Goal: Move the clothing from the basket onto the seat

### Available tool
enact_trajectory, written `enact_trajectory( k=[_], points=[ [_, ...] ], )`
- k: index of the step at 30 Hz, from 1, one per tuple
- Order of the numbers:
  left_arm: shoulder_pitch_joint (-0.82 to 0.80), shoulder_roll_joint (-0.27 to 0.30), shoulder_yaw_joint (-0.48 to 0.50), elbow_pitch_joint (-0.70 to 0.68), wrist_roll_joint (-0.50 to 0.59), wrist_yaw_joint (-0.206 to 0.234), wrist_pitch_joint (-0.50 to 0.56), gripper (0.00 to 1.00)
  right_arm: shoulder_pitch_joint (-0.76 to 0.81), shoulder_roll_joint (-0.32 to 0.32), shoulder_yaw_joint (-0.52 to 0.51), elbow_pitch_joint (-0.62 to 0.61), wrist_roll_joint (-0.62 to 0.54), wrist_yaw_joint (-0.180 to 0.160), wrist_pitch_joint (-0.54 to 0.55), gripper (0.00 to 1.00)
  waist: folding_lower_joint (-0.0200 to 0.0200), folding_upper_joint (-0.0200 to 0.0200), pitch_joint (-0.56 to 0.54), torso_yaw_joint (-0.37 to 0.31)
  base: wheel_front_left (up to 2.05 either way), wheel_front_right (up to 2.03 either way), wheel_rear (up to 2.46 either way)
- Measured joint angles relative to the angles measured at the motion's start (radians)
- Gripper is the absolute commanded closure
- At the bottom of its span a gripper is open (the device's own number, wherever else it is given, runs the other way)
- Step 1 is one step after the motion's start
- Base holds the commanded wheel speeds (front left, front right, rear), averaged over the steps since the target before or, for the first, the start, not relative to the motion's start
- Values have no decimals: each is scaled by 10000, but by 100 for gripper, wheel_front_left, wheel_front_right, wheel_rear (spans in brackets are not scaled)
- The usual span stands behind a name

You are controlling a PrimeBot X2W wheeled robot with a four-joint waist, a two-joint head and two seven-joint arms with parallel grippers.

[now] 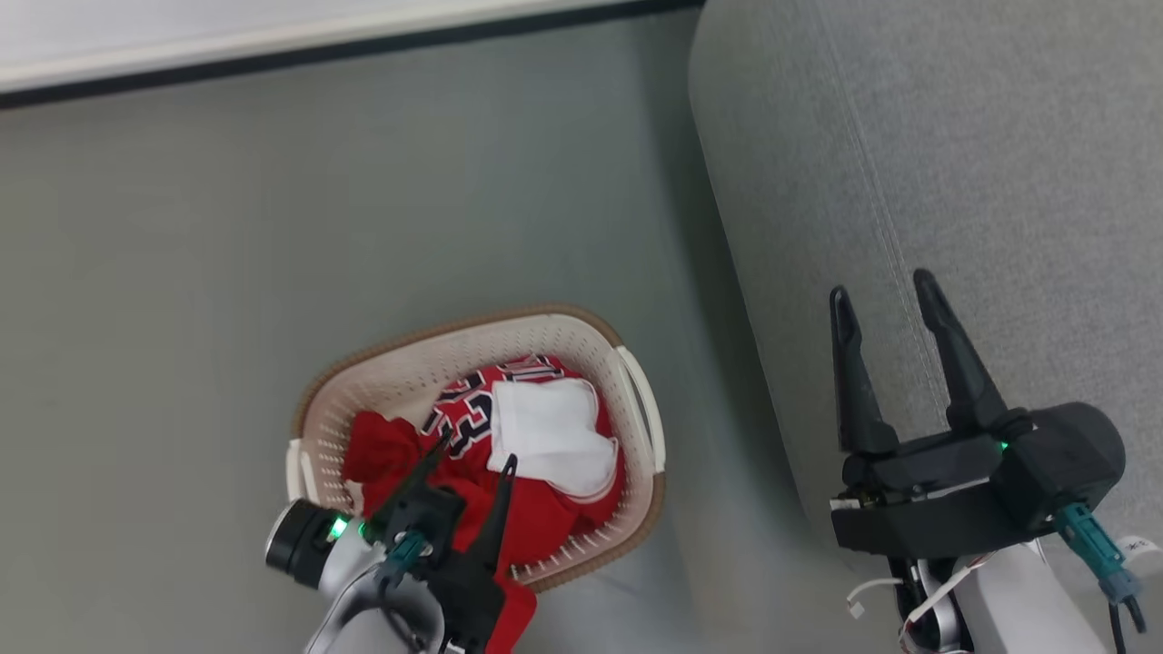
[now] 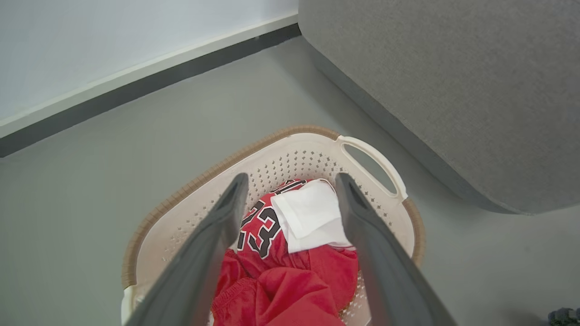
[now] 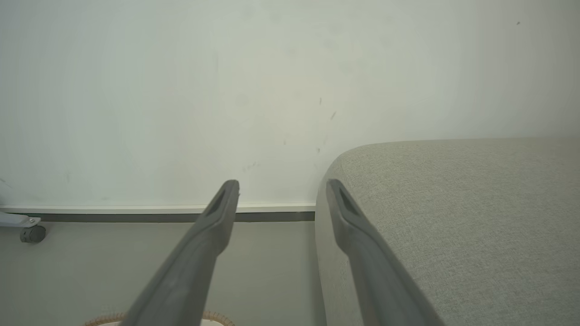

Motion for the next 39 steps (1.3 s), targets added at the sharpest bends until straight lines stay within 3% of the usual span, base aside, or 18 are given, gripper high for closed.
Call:
enact_trajectory(
  k=[10,31,39],
  points=[
    [-1426,-84,-629,1335,604,-150,523,0,-710,138,-21,-909,-79,2,-2,0,0,0,1523,-536,0,0,0],
    [-4511,-71,-474,2663,974,-151,905,0,-2025,284,-278,-2213,-303,-2,-2,0,-1,0,4740,-901,0,0,0],
    [-5233,-38,-474,3405,1108,-67,941,0,-2511,360,-301,-2134,-445,-12,-4,0,-1,0,5773,-927,0,0,0]
  ],
)
